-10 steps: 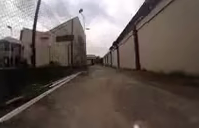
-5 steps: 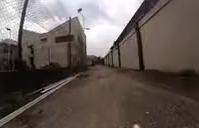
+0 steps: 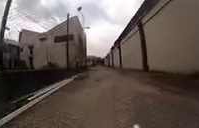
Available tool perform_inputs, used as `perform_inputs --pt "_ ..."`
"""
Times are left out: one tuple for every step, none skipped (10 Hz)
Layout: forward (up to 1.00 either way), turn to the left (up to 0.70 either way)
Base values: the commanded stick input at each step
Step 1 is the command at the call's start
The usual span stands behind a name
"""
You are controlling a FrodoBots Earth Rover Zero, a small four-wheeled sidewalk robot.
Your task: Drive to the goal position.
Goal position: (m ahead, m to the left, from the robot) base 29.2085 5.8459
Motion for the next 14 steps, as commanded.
perform_inputs --pt "1.00 0.00" --pt "1.00 0.00" --pt "1.00 0.00" --pt "1.00 -0.02" --pt "1.00 -0.19" --pt "1.00 -0.19" --pt "1.00 -0.04" --pt "1.00 0.00" --pt "1.00 0.00" --pt "1.00 0.00" --pt "1.00 0.00" --pt "1.00 0.00" --pt "1.00 0.00" --pt "1.00 0.00"
